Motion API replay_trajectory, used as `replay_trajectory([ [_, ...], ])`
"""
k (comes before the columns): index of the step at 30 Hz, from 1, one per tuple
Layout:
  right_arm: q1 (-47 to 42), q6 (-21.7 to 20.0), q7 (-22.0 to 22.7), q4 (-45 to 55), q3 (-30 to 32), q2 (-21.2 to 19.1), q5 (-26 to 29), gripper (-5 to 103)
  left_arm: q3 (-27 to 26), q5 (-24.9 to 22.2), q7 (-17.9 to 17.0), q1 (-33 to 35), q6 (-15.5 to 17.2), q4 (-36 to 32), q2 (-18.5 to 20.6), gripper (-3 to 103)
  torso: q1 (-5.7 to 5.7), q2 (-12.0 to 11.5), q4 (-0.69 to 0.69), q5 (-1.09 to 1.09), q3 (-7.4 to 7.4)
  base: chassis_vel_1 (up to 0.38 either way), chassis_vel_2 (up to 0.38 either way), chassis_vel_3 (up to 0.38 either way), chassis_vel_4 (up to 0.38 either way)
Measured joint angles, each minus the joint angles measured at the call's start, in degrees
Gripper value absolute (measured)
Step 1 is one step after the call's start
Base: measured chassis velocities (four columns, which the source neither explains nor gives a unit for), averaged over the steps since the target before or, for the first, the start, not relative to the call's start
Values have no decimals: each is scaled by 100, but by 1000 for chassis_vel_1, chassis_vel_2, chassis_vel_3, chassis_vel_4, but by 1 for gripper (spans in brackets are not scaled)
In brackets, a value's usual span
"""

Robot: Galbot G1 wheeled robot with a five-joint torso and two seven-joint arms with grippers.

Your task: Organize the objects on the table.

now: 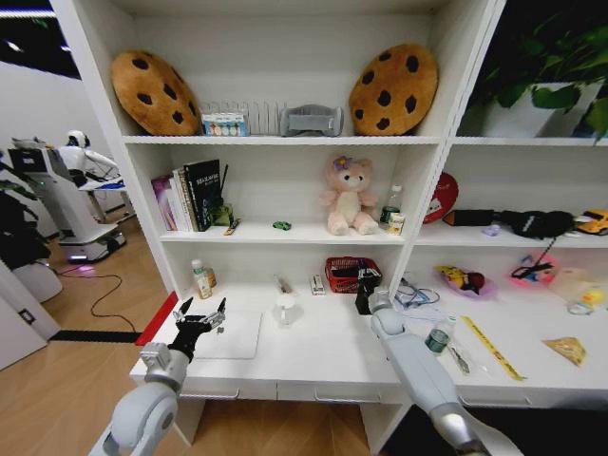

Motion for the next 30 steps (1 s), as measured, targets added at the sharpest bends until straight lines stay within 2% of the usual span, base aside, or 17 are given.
replay_trajectory([
  [8, -2, 566, -234, -273, 146, 85, -136, 8, 0, 0, 0, 0, 0, 0, 0, 100, 0, 0, 0, 1, 0, 0, 0, 0, 0],
  [13, -117, 467, -62, -146, 156, 55, -199, 7, 0, 0, 0, 0, 0, 0, 0, 100, 0, 0, -1, 1, 0, 0, 0, 0, 0],
  [16, -186, 452, 47, -77, 156, 43, -269, 22, 0, 0, 0, 0, 0, 0, 0, 100, -1, 0, -2, 0, 0, 0, 0, 0, 0],
  [17, -186, 452, 47, -77, 156, 43, -269, 22, 0, 0, 0, 0, 0, 0, 0, 100, -1, 0, -2, 0, 0, 0, 0, 0, 0],
  [19, -211, 476, 95, -57, 142, 46, -278, 33, 0, 0, 0, 0, 0, 0, 0, 100, -1, 0, -1, 0, 0, 0, 0, 0, 0],
  [20, -211, 476, 95, -57, 142, 46, -278, 33, 0, 0, 0, 0, 0, 0, 0, 100, -1, 0, -1, 0, 0, 0, 0, 0, 0],
  [22, -238, 484, 131, 7, 132, 48, -296, 44, 0, 0, 0, 0, 0, 0, 0, 100, 0, 0, 0, 1, 0, 0, 0, 0, 0],
  [24, -271, 470, 193, 112, 124, 38, -298, 44, 0, 0, 0, 0, 0, 0, 0, 100, 0, 0, 0, 1, 0, 0, 0, 0, 0],
  [26, -404, 276, 366, 478, 99, -33, -277, 55, 0, 0, 0, 0, 0, 0, 0, 100, 0, 0, 2, 0, 0, 0, 0, 0, 0],
  [27, -404, 276, 366, 478, 99, -33, -277, 55, 0, 0, 0, 0, 0, 0, 0, 100, 0, 0, 2, 0, 0, 0, 0, 0, 0],
  [28, -746, -309, 682, 1227, 32, -221, -98, 61, 0, 0, 0, 0, 0, 0, 0, 100, 0, 0, 2, 0, 0, 0, 0, 0, 0],
  [29, -1068, -858, 1023, 1890, -47, -417, 162, 71, 0, 0, 2, 0, 0, 0, 0, 100, 0, 0, -1, 1, -1, 0, 0, 0, 0],
  [30, -1068, -858, 1023, 1890, -47, -417, 162, 71, 0, 0, 2, 0, 0, 0, 0, 100, 0, 0, -1, 1, -1, 0, 0, 0, 0],
])
